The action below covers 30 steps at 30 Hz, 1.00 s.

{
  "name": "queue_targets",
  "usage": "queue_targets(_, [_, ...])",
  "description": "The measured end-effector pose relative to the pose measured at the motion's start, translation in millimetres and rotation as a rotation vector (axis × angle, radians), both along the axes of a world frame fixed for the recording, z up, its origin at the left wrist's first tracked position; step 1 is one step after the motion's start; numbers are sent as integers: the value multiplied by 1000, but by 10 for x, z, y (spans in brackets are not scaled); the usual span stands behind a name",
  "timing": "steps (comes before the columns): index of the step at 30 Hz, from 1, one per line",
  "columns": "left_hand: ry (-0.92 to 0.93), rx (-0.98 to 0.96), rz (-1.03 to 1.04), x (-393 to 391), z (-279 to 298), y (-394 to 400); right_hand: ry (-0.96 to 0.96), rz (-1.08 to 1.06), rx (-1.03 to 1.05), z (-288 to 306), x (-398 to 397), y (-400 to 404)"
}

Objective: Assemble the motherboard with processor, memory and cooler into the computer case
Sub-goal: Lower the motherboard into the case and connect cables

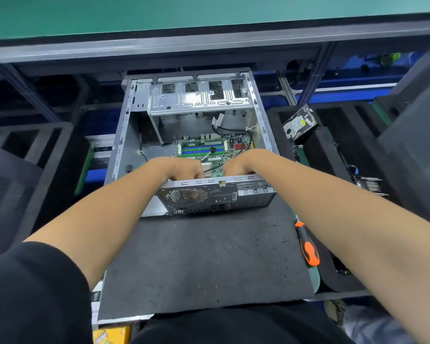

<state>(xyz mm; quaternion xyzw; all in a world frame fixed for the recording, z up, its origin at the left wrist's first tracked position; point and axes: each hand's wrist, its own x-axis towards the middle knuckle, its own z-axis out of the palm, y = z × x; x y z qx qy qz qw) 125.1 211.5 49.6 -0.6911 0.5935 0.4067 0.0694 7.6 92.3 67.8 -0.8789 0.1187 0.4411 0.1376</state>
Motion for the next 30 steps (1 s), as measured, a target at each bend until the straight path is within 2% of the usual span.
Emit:
queue_targets(5, [60,-63,226,212,53,94,49,82,-9,-6,74,103])
queue_targets(9, [199,27,406,458,144,197,78,163,-14,-50,151,97])
queue_targets(11, [245,58,431,489,157,210,66,167,-41,-63,190,104])
queue_targets(15, [166,80,350,420,118,156,48,177,-17,-100,244,148])
queue_targets(18, [156,75,460,488,112,152,5,145,5,-129,274,144])
queue_targets(23, [-10,56,617,604,23,174,-25,45,52,-150,294,121])
queue_targets(30, [145,144,897,530,-66,66,53,45,-17,-267,341,216])
